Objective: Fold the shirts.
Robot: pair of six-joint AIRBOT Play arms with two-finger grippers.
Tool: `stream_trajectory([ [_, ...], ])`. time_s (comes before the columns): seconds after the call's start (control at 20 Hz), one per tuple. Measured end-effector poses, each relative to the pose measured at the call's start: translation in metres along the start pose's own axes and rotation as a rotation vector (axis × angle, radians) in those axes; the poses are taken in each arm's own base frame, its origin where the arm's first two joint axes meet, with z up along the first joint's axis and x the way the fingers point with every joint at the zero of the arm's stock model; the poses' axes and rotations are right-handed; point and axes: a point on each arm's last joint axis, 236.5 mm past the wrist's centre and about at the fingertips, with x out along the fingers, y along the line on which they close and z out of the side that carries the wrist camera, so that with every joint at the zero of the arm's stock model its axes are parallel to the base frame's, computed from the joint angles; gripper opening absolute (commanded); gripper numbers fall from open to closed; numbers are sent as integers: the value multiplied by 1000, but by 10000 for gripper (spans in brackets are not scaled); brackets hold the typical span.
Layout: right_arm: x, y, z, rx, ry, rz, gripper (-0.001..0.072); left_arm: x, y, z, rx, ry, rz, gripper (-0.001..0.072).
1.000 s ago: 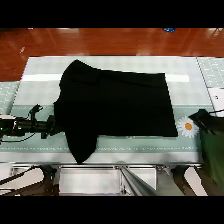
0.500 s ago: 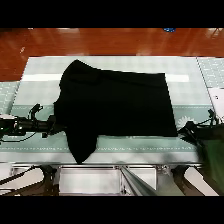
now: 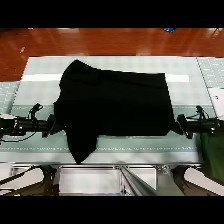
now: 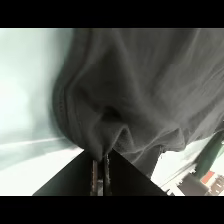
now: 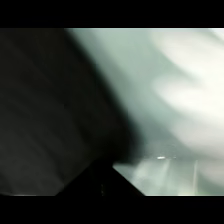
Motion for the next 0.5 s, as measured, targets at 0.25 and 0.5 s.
stream_trajectory([
  [0.25, -64, 113, 43, -322, -168, 128, 22, -53, -72, 47, 157, -167, -104, 21],
  [0.5, -232, 278, 49, -761, -610, 212, 21, -210, -246, 77, 523, -597, -296, 21],
])
